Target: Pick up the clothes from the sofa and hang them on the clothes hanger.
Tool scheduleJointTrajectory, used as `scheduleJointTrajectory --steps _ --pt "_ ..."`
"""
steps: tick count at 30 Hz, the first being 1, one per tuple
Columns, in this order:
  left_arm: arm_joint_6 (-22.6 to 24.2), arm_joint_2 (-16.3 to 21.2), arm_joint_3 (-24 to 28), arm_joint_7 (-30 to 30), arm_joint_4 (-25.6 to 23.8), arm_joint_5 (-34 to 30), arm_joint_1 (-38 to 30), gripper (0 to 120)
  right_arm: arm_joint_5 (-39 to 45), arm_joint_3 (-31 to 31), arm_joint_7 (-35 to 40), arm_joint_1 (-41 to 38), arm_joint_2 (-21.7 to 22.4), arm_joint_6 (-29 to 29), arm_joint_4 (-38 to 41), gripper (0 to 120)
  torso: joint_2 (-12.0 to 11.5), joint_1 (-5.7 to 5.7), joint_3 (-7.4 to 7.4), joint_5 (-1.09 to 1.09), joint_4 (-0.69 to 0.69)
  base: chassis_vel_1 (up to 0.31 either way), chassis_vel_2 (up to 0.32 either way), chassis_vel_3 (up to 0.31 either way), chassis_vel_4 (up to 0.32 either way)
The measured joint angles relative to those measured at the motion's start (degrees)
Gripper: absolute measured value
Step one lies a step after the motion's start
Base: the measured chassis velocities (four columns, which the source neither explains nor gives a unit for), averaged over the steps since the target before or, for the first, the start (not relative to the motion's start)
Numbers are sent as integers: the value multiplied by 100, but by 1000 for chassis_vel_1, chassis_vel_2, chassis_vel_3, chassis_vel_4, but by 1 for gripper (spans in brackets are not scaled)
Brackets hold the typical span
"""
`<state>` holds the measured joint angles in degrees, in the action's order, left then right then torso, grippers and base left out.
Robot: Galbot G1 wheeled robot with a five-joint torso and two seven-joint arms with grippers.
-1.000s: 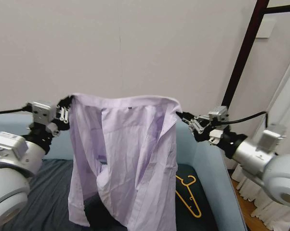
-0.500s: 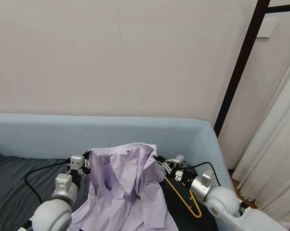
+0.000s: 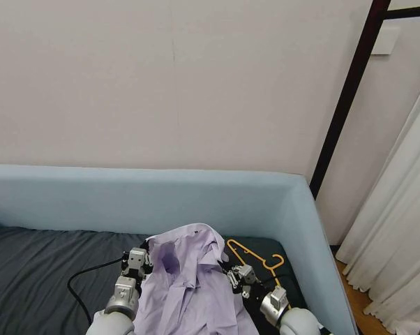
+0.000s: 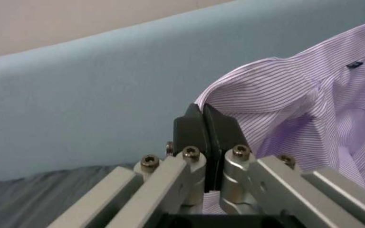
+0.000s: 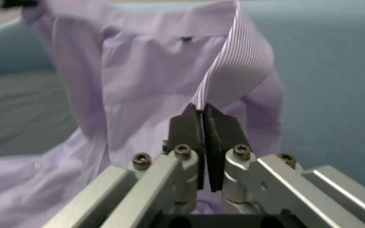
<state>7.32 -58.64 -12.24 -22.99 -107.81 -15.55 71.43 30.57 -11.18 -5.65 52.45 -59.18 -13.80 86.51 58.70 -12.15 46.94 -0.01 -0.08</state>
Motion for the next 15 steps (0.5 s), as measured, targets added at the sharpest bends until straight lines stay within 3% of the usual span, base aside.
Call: scheduleJointTrajectory --steps 7,10,12,15 --pt "-14 21 -88 17 141 -97 -172 0 1631 98 1331 -9 17 679 766 27 0 0 0 0 0 0 0 0 0" --pt "-14 109 -96 27 209 -158 -246 0 2745 461 2335 -12 53 1074 1112 42 0 0 0 0 -1 0 0 0 0" --pt "-14 118 -92 29 218 -161 -245 0 2834 584 2522 3 55 1234 1112 49 0 0 0 -1 0 0 0 0 0" --pt "-15 145 -67 30 241 -165 -242 0 2711 737 2974 1 58 2015 878 63 0 0 0 0 -2 0 0 0 0"
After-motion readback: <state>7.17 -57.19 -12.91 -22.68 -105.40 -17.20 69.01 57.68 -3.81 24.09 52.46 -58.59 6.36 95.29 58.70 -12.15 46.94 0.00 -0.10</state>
